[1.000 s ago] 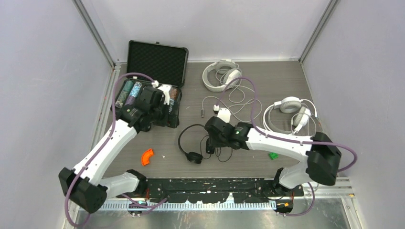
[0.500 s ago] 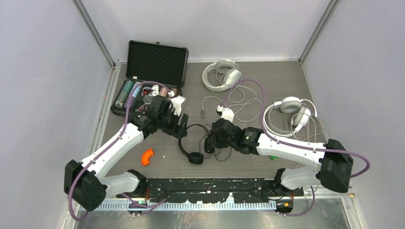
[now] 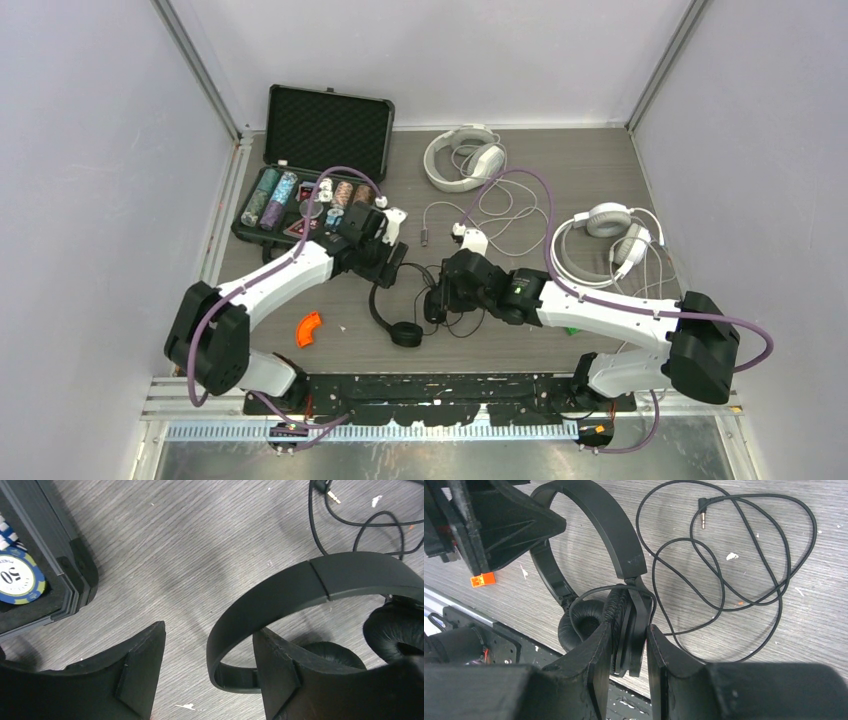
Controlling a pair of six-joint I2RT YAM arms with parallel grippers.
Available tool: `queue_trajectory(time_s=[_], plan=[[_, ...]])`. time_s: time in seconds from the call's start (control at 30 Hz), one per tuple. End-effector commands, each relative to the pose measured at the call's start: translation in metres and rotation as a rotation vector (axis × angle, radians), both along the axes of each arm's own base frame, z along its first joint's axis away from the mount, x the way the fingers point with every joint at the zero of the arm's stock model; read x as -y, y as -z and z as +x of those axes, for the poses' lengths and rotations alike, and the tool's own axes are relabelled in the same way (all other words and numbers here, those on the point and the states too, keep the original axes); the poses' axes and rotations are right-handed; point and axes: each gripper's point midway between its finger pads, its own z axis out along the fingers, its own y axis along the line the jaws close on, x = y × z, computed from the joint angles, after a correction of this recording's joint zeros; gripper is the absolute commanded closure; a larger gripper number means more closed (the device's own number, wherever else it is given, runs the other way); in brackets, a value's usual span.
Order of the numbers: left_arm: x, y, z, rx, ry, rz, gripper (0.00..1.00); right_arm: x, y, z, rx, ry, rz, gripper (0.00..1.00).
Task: Wrap the headphones
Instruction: Pick up the headphones from the center of the board.
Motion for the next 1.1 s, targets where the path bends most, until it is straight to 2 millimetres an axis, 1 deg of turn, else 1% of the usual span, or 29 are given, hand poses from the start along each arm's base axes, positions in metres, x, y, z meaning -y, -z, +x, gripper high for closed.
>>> queue_trajectory(time_s=[0.0,0.07,0.17,0.27,0.3,0.33,0.4,0.53,0.57,0.63,0.77,0.93,1.07], plan=[[0.008,-0.004,0.016,0.049,0.021,-0.003,0.35,-0.01,-0.019,0.002,0.046,-0.014,0.078,0.75],[0.008,0.0,0.014,0.038,0.028,0.002,0.38,-0.007,-0.02,0.002,0.05,-0.01,0.082,0.75],[0.009,-0.002,0.013,0.045,0.034,-0.011,0.45,-0.004,-0.021,0.002,0.058,-0.006,0.083,0.75],[0.011,-0.004,0.012,0.052,0.037,-0.027,0.58,-0.002,-0.022,0.002,0.064,0.002,0.082,0.75],[0.012,-0.003,0.011,0.049,0.044,-0.03,0.6,-0.003,-0.021,0.003,0.064,0.003,0.082,0.75],[0.012,-0.002,0.01,0.041,0.046,-0.03,0.6,-0.003,-0.022,0.003,0.064,0.002,0.084,0.75],[0.012,0.0,0.01,0.029,0.047,-0.024,0.55,-0.005,-0.021,0.003,0.062,-0.001,0.084,0.75],[0.014,0.005,0.008,-0.004,0.056,-0.018,0.65,-0.005,-0.02,0.003,0.061,0.0,0.081,0.75],[0.015,0.006,0.008,-0.011,0.058,-0.019,0.68,-0.005,-0.02,0.003,0.062,0.0,0.081,0.75],[0.017,0.005,0.007,-0.016,0.063,-0.023,0.8,-0.004,-0.019,0.004,0.065,0.004,0.077,0.75],[0.016,-0.004,0.007,-0.021,0.028,-0.028,1.0,0.003,-0.022,0.011,0.097,0.02,0.023,0.75],[0.01,-0.028,0.004,-0.058,-0.076,-0.029,1.0,0.014,-0.026,0.023,0.142,0.017,-0.113,0.75],[0.009,-0.034,-0.007,-0.118,-0.082,-0.021,1.0,0.019,-0.023,0.031,0.16,0.005,-0.223,0.75]])
